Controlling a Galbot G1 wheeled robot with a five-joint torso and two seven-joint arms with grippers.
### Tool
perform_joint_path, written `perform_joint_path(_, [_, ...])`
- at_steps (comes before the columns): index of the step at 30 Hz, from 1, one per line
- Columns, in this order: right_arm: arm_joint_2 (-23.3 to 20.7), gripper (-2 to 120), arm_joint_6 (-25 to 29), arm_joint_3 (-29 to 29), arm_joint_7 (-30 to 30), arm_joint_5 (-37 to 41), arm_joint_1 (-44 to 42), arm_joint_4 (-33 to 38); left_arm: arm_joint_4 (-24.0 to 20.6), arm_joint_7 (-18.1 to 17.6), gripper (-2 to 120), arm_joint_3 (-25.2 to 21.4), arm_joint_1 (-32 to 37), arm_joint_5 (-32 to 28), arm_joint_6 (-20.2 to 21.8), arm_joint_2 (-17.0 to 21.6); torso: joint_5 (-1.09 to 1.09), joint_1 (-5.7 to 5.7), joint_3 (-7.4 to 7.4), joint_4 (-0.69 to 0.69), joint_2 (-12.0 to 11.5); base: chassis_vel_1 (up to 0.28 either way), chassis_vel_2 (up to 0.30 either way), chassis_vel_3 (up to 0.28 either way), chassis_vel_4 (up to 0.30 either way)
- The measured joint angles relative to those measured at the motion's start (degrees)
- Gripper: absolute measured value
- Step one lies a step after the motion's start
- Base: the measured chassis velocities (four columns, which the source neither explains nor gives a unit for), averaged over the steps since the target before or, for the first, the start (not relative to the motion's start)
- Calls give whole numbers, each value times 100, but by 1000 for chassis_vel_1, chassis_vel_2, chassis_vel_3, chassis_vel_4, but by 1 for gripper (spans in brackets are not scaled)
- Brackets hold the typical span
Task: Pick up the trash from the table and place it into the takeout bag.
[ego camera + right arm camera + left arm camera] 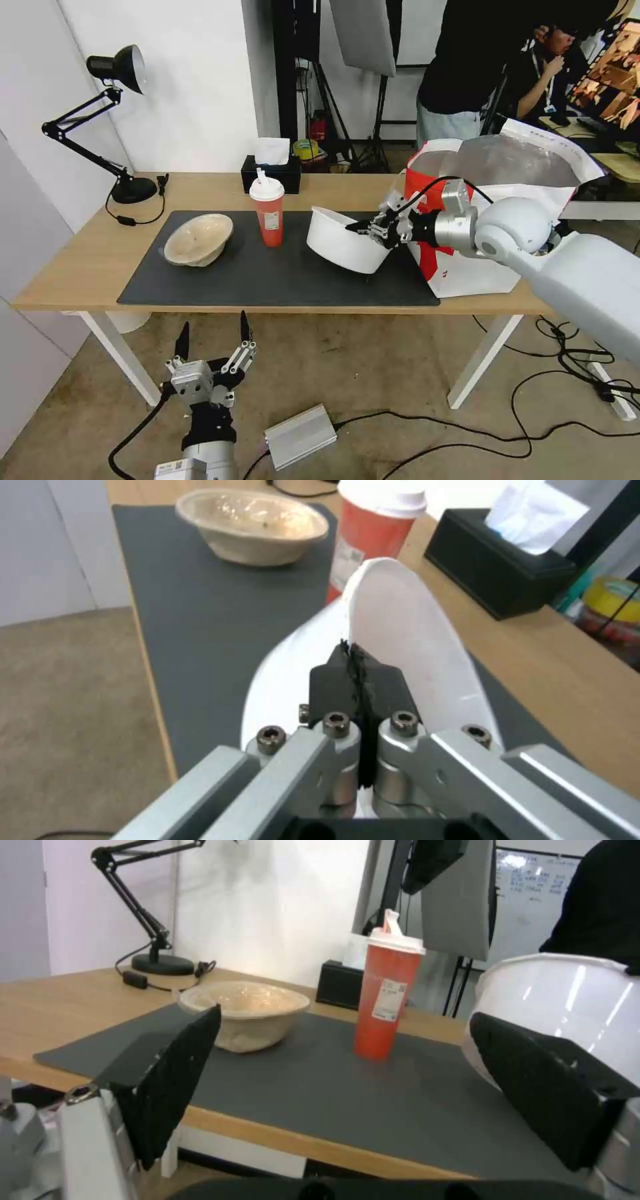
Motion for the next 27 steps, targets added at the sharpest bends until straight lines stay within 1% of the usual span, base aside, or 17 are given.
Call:
perform_joint_path(6, [9, 0, 5, 9, 36, 40, 36, -45, 19, -90, 100, 22, -29, 0, 0, 26, 0, 0, 0, 0, 0, 0, 0, 0, 0])
perform_joint_path(27, [-23, 0, 13, 82, 152, 507, 512, 8, 69, -104, 100, 33, -86, -23, 0, 48, 0, 1, 0, 0, 0, 0, 0, 0, 0])
